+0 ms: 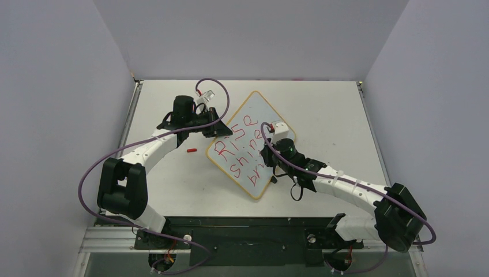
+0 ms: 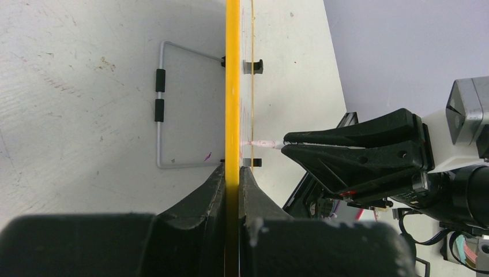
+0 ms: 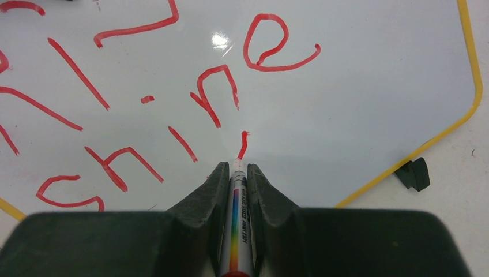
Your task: Write a sentence on the whiteboard
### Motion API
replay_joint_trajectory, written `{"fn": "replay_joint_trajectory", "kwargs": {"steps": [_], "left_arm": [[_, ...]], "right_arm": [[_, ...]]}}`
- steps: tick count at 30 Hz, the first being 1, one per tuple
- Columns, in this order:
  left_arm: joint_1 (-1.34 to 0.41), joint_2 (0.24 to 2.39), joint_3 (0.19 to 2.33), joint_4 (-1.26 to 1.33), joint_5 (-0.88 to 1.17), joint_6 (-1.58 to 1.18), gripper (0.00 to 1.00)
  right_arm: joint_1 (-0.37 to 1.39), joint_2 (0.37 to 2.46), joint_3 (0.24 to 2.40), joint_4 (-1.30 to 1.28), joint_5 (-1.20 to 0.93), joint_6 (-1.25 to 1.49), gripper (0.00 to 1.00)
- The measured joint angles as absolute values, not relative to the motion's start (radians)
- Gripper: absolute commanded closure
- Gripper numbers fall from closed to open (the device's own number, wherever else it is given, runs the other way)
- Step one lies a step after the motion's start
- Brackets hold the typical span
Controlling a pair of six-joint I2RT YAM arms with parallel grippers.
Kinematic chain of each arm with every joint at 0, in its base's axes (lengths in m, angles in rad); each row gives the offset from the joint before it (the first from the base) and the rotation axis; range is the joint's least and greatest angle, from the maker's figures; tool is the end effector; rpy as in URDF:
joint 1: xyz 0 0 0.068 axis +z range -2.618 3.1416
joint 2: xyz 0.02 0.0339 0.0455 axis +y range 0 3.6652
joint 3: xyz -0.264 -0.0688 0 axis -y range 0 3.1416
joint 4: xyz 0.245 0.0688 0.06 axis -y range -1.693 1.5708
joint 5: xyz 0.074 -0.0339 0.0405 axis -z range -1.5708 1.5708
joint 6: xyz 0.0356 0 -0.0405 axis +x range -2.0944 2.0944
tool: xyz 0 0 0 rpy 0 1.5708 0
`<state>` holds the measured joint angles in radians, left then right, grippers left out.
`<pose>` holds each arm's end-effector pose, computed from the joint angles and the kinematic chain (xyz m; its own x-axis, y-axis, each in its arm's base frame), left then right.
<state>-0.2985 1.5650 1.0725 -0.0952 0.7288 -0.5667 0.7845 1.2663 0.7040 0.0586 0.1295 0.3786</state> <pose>0.3241 -0.1245 0.2588 -0.8493 -0.1577 -0.5039 0.3475 0.5516 -0.7583 0.1985 0.1916 0.2327 -0.5468 -0.0279 -0.8368 -0.4503 0.8524 0.2658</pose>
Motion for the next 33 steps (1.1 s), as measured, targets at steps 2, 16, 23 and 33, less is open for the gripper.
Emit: {"fn": "replay_joint_trajectory", "kwargs": {"steps": [2,16,23,33], "left_arm": [[-0.299,1.565,1.073,-0.095,0.729,-0.567,1.00],[-0.299,1.565,1.073,-0.095,0.729,-0.567,1.00],[-0.299,1.565,1.073,-0.095,0.729,-0.567,1.00],[-0.299,1.565,1.073,-0.095,0.729,-0.567,1.00]], "right_arm": [[0.793,1.254,0.690,0.058,0.130,0.383,1.00],[0.800,1.252,0.686,0.015,0.174,0.393,1.00],[0.799,1.285,0.728,-0.009,0.207,0.388,1.00],[0.798,1.335,0.810,-0.018,0.212,0.375,1.00]]}}
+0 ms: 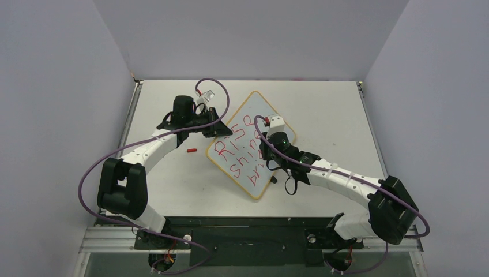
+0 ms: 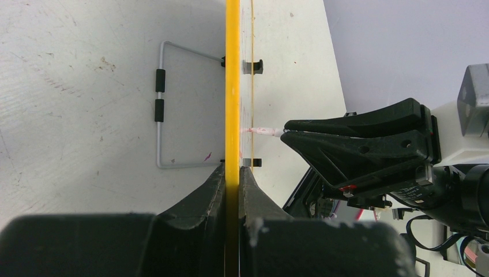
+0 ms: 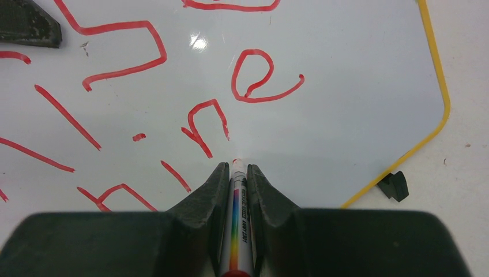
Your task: Write a sentence on the whiteboard
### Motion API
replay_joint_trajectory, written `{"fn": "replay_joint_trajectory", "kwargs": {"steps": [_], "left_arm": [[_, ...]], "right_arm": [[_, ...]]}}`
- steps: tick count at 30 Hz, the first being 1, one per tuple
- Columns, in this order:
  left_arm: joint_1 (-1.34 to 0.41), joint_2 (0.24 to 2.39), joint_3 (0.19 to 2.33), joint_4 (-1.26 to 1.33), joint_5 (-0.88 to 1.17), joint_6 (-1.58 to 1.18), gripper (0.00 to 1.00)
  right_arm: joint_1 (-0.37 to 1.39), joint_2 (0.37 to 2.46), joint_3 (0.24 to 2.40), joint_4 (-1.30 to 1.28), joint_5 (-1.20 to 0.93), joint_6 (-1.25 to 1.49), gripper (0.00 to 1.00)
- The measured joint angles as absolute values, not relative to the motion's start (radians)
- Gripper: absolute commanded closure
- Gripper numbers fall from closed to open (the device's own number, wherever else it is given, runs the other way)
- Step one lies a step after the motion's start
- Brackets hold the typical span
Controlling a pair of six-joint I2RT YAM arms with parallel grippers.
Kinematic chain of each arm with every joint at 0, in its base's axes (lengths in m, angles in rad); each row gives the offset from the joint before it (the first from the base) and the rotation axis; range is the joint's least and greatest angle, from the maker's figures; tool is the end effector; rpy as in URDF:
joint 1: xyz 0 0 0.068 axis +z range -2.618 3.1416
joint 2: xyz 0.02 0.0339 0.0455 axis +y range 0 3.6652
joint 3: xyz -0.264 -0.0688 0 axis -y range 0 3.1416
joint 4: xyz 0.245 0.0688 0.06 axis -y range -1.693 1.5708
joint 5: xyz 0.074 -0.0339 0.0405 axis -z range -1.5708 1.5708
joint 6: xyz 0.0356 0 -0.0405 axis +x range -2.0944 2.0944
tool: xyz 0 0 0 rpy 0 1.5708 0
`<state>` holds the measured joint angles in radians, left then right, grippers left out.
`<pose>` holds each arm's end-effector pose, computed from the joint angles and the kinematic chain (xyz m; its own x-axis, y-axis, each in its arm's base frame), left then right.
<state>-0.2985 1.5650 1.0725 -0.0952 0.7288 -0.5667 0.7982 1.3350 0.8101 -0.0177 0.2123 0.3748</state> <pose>0.3241 -0.1245 0.2588 -0.8493 -0.1577 -0.5039 0.3475 0.5516 -0.7583 0.2103 0.2050 0.2432 -0.5456 -0.0470 -0.8367 -0.4023 0.8906 0.2123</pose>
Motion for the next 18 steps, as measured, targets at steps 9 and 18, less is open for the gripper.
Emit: {"fn": "replay_joint_trajectory", "kwargs": {"steps": [9,18], "left_arm": [[-0.299,1.565,1.073,-0.095,0.729,-0.567,1.00],[-0.299,1.565,1.073,-0.097,0.727,-0.567,1.00]], "right_arm": [[0.798,1.341,0.818,-0.018,0.213,0.374,1.00],[0.798,1.313,0.761,0.016,0.214,0.384,1.00]]}}
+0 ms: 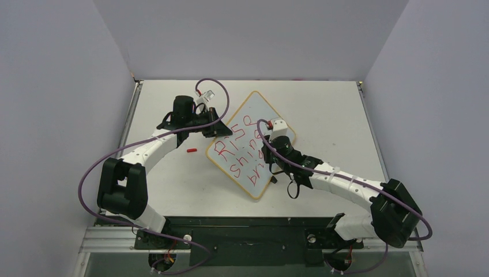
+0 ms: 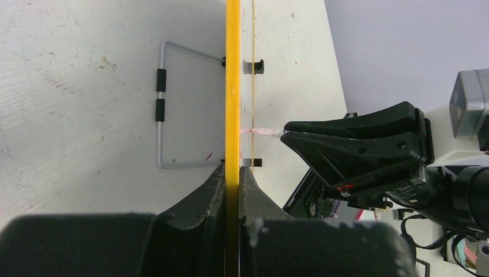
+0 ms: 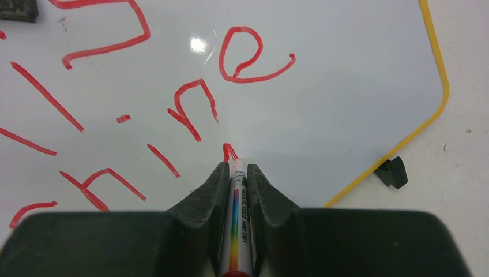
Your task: Write a sentence on the whiteboard
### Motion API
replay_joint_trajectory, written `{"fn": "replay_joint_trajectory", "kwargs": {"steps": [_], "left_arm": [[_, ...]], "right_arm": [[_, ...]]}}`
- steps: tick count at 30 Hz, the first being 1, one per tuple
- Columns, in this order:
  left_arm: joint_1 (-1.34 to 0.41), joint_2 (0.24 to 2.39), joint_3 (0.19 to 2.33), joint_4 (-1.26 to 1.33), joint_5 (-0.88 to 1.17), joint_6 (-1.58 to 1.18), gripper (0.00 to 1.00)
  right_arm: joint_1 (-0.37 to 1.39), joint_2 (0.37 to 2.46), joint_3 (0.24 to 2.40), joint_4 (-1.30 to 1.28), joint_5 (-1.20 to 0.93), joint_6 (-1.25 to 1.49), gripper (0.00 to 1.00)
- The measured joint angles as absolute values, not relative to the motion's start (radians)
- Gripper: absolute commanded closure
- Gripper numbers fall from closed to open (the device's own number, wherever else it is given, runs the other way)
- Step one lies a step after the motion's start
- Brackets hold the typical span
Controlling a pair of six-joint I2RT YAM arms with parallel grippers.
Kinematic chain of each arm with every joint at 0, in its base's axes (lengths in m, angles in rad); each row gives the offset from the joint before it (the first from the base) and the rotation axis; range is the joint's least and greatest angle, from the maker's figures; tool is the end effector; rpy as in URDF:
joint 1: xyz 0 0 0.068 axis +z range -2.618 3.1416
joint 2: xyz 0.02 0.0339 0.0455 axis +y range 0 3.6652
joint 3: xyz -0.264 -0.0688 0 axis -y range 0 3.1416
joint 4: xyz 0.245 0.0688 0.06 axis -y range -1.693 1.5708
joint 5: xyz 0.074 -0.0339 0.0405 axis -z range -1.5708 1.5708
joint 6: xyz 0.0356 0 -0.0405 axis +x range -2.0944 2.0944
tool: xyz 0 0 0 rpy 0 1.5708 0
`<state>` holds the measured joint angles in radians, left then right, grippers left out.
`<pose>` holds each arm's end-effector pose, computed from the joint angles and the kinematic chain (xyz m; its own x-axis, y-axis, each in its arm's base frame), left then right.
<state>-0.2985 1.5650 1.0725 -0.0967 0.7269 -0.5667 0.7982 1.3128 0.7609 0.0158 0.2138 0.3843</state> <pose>0.3241 -0.1245 0.2586 -0.8496 -0.1583 -0.5032 0.3458 0.5532 -0.7579 0.2052 0.1997 0.2358 -0.5452 -0.0344 -0.8376 -0.3971 0.8906 0.2218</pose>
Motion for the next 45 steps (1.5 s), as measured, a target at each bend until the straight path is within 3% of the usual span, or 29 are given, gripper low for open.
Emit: {"fn": "replay_joint_trajectory", "kwargs": {"steps": [20,45], "left_arm": [[-0.299,1.563,1.073,-0.099,0.726,-0.567,1.00],[-0.299,1.561,1.073,-0.100,0.726,-0.567,1.00]], "right_arm": [[0.800,1.211,0.587,0.052,0.246,0.448,1.00],[0.852,1.196,0.633,-0.073,0.227,0.462,1.00]]}}
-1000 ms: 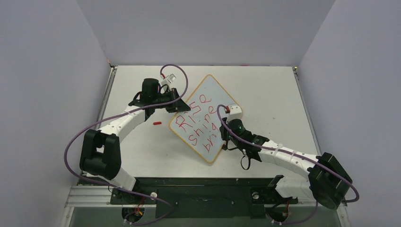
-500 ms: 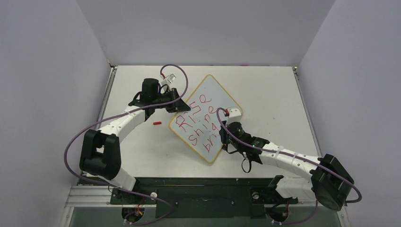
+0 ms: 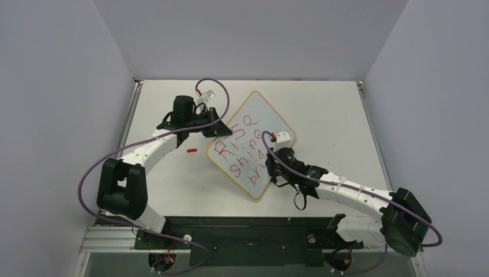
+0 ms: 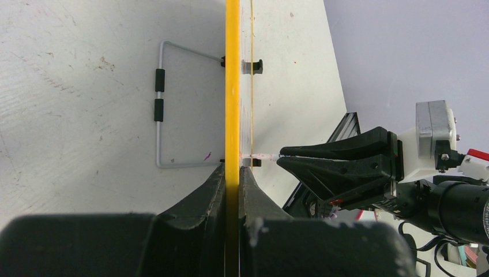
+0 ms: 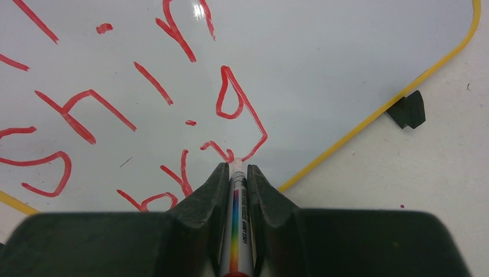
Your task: Write a sentence on the whiteboard
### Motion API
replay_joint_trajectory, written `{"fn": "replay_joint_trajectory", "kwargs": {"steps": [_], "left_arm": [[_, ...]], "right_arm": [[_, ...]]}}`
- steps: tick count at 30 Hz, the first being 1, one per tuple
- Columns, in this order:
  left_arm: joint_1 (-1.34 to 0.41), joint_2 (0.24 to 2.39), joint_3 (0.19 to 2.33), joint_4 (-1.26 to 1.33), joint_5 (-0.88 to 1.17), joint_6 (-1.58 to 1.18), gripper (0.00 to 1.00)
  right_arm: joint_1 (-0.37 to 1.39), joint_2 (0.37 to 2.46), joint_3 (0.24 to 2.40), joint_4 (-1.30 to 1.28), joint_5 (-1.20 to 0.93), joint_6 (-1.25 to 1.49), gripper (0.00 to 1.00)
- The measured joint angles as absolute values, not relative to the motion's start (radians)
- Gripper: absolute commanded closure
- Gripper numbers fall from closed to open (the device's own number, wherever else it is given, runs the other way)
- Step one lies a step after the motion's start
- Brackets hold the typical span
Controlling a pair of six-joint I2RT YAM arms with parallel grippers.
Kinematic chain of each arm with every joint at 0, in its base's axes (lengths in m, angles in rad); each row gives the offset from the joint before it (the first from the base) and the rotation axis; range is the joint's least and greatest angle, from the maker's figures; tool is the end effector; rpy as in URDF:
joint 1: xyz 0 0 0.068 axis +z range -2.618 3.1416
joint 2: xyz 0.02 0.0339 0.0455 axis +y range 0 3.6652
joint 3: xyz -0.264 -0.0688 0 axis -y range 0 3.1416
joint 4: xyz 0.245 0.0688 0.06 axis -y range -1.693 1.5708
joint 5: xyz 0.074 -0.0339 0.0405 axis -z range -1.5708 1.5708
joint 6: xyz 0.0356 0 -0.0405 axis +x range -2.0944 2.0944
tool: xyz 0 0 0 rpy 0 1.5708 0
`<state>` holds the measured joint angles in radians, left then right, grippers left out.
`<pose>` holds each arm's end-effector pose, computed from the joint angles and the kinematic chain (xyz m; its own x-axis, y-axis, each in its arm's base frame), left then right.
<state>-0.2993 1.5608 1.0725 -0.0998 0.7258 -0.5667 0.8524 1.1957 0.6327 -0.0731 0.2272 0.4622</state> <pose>0.3233 -0.1245 0.2597 -0.8489 -0.1583 -0.5043 0.3467 0.5534 -0.7573 0.1705 0.1829 0.2146 -0.6239 -0.0535 -0.7797 -0.3755 0.8955 0.2389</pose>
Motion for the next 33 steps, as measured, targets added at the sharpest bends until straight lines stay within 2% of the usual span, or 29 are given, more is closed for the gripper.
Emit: {"fn": "replay_joint_trajectory", "kwargs": {"steps": [17,33], "left_arm": [[-0.299,1.559,1.073,-0.100,0.726,-0.567,1.00],[-0.299,1.557,1.073,-0.100,0.726,-0.567,1.00]], "right_arm": [[0.805,1.239,0.831,-0.112,0.247,0.392,1.00],[0.707,1.308,0.880,-0.107,0.191,0.367,1.00]]}}
